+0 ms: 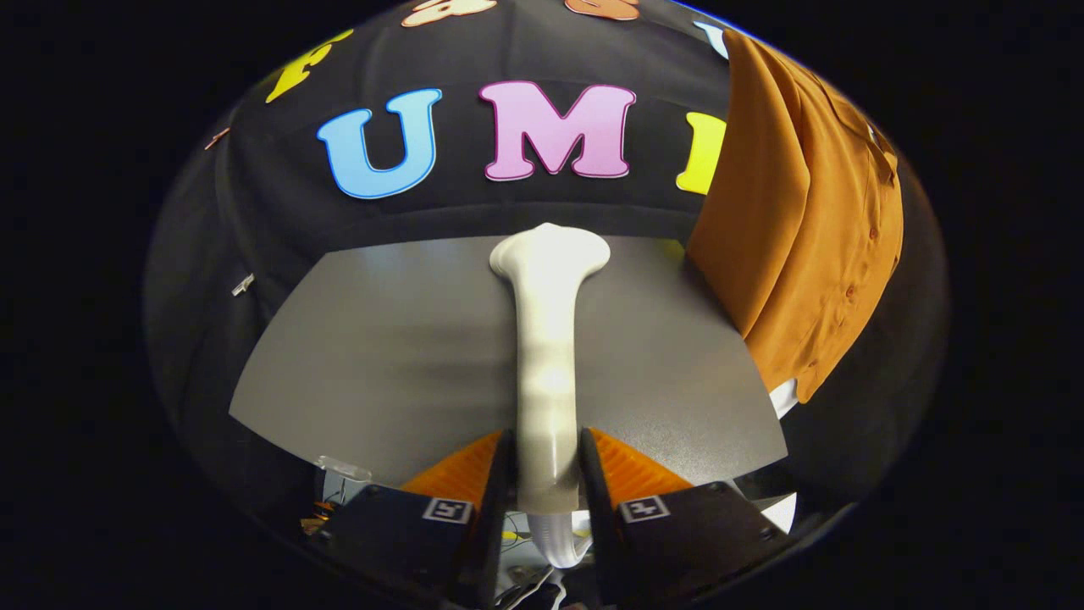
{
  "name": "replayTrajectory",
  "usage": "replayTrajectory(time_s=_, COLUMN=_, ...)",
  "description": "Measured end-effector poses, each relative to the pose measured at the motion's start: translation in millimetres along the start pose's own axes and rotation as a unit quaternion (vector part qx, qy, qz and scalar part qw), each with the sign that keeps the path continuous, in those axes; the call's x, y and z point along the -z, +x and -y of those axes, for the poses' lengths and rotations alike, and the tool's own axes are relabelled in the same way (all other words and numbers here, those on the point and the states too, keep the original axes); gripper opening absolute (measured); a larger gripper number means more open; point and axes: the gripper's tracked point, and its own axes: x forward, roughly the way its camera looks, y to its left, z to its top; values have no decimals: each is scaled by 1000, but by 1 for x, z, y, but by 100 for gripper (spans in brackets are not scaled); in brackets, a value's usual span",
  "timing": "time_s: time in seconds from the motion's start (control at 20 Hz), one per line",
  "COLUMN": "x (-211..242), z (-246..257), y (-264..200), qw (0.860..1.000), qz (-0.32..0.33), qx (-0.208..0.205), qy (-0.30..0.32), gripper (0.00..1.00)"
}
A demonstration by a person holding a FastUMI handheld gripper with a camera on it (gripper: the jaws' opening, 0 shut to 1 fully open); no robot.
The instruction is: Iron the clothes twice with a garment steamer, once on the left side and once on the right side.
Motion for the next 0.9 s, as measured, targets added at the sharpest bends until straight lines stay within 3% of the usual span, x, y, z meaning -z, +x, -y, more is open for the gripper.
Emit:
replayTrajectory(time_s=0.2, x=-7, z=2, y=-3, qw=999, qz=44, qx=-20, qy=14, gripper=23)
replayTrajectory(time_s=0.55, x=-44, z=1, y=-72, qw=982, qz=184, qx=-42, qy=23, gripper=23)
replayTrajectory(time_s=0.9, x=-76, z=40, y=-175, qw=933, qz=355, qx=-57, qy=7, gripper=23)
